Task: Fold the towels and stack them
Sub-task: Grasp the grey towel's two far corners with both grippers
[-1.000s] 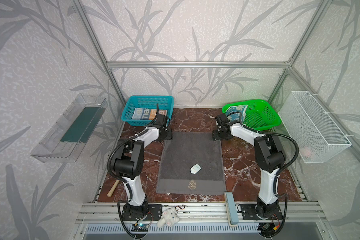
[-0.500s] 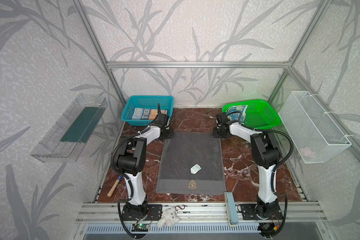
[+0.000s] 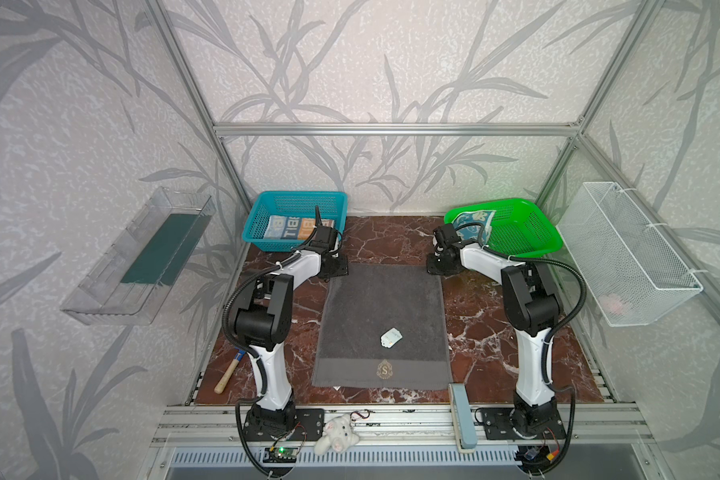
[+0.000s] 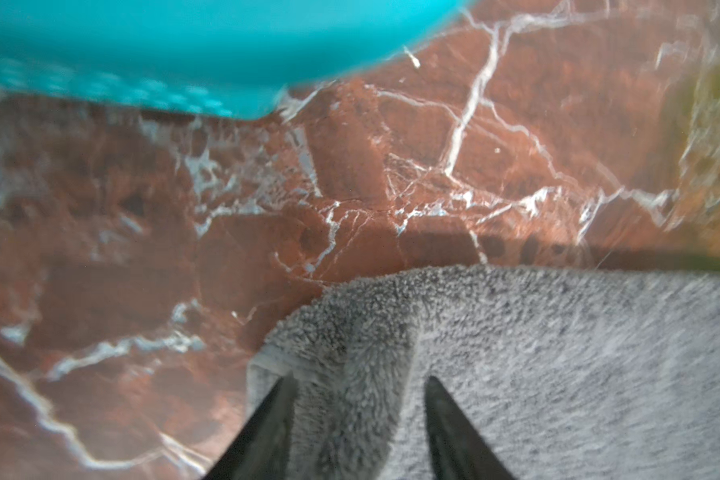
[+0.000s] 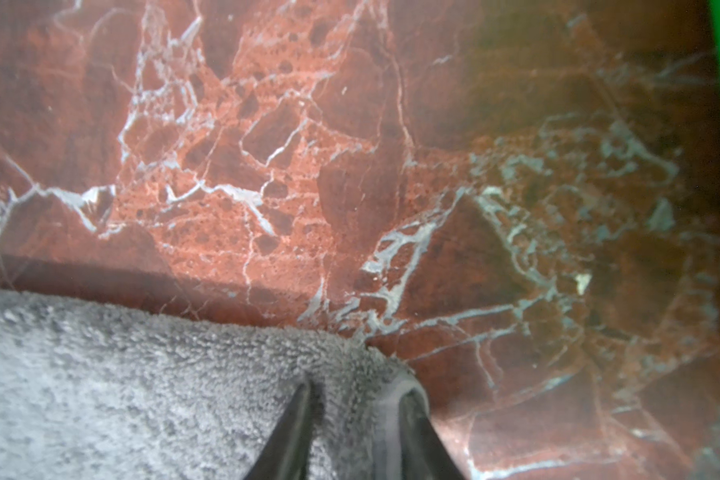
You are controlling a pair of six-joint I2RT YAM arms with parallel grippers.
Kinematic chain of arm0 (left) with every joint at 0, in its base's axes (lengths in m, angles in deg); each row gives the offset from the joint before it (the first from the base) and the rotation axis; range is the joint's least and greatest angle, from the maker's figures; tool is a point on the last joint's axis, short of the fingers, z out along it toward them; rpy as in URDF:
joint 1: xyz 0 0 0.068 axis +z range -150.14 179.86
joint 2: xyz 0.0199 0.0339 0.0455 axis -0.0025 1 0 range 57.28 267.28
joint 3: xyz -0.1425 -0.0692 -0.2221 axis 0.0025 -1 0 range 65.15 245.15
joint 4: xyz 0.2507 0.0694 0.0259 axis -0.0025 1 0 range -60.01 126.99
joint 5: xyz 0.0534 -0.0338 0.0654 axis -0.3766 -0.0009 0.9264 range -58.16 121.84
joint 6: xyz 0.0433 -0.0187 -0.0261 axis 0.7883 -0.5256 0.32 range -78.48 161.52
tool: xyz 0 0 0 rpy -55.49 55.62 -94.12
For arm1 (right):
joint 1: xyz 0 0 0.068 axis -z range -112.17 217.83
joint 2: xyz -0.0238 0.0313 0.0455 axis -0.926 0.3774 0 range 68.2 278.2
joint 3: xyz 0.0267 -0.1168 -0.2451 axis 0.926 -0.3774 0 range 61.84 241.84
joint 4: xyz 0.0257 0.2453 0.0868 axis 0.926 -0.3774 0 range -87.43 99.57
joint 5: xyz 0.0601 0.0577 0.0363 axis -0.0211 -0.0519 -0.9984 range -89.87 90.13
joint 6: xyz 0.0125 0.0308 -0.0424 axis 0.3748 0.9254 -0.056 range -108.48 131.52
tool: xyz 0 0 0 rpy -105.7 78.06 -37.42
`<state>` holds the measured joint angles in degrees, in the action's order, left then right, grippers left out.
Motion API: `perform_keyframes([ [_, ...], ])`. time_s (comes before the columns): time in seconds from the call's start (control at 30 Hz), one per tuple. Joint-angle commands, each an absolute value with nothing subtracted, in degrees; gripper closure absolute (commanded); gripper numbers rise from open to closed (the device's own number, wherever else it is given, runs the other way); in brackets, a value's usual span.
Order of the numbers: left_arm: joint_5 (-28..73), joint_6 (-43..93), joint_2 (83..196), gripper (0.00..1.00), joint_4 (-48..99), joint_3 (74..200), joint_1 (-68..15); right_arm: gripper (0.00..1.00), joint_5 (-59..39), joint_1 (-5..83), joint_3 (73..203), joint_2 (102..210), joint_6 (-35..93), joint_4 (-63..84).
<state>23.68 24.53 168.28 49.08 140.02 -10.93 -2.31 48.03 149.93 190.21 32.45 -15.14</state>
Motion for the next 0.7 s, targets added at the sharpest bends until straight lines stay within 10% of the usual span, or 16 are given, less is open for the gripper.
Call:
perform_keyframes([
  [0.0,25.6,24.2,167.2,0.40,49.8,139.4,-10.3,0.49,-0.1,48.2,152.3,191.9,32.0,-16.7],
  [0.3,22.7,23.6,171.6,0.50,49.6,142.6,-10.2,0.59,0.1,48.2,154.7,194.4,31.3,-18.1],
  [0.67,20.7,23.8,171.1,0.99,50.4,142.3,-10.2,0.92,-4.5,48.2,155.3,193.4,30.0,-17.2],
])
